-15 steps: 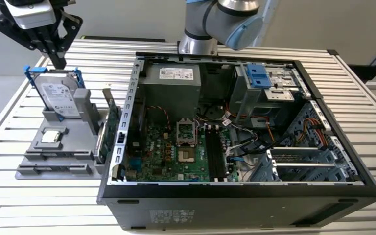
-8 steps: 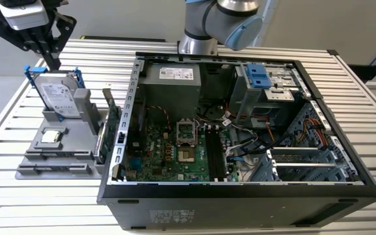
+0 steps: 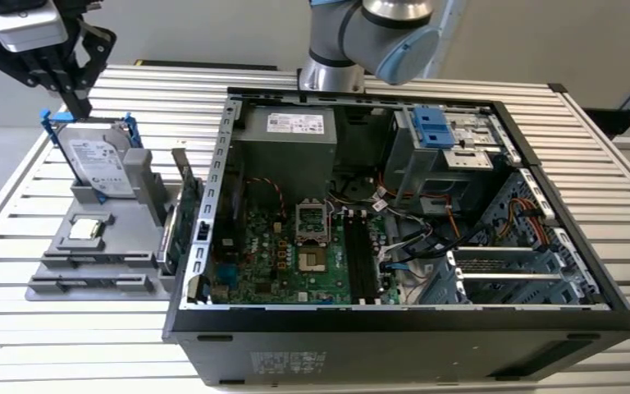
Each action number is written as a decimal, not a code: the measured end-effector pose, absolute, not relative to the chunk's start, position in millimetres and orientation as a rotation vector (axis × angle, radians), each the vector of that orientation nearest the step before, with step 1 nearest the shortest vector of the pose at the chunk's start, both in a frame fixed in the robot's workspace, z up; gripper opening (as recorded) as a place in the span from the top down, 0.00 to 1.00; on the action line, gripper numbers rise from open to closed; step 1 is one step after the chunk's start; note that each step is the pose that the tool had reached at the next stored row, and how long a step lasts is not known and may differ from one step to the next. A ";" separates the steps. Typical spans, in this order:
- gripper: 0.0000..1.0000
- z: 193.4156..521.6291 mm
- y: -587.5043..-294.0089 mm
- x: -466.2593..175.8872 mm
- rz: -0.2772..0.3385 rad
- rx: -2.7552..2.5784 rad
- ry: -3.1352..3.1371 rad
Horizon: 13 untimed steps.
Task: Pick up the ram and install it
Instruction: 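Reach for the ram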
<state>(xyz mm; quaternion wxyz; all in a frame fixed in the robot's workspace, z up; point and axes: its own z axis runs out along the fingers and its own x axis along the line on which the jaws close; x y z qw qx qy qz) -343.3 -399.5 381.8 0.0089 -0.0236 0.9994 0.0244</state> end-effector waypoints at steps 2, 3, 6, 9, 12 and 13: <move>1.00 381.3 -399.5 -345.7 0.076 -0.076 3.122; 1.00 381.0 -399.5 -346.9 0.076 -0.077 3.122; 1.00 380.3 -399.5 -350.1 0.076 -0.078 3.122; 1.00 379.7 -399.5 -352.8 0.076 -0.078 3.122; 1.00 379.5 -399.5 -354.6 0.076 -0.078 3.122; 1.00 379.4 -399.5 -355.0 0.076 -0.078 3.122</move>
